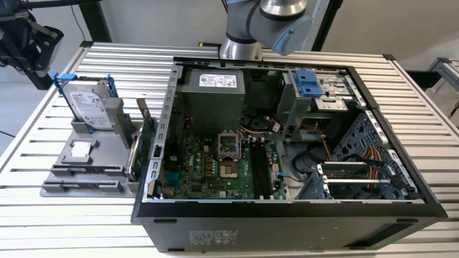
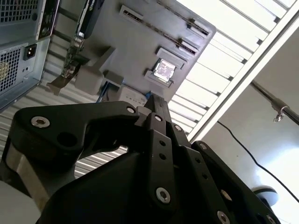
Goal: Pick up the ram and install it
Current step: 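Reach for the ram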
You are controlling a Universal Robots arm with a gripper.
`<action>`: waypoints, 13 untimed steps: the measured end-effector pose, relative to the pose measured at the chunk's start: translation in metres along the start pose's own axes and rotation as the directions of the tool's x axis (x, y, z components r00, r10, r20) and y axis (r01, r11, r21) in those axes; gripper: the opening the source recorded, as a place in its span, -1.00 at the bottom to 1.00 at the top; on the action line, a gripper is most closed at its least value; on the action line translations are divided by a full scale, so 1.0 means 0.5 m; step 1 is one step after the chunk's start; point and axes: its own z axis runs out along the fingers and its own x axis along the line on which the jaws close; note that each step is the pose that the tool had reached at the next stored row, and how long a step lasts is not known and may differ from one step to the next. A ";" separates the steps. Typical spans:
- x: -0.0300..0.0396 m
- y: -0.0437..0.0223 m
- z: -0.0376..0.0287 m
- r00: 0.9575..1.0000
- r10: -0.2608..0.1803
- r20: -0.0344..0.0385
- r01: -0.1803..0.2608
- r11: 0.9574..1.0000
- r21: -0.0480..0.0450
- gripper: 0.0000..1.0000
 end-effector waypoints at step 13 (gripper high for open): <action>-0.001 -0.025 -0.001 1.000 0.000 0.000 0.000 1.000 0.000 -1.00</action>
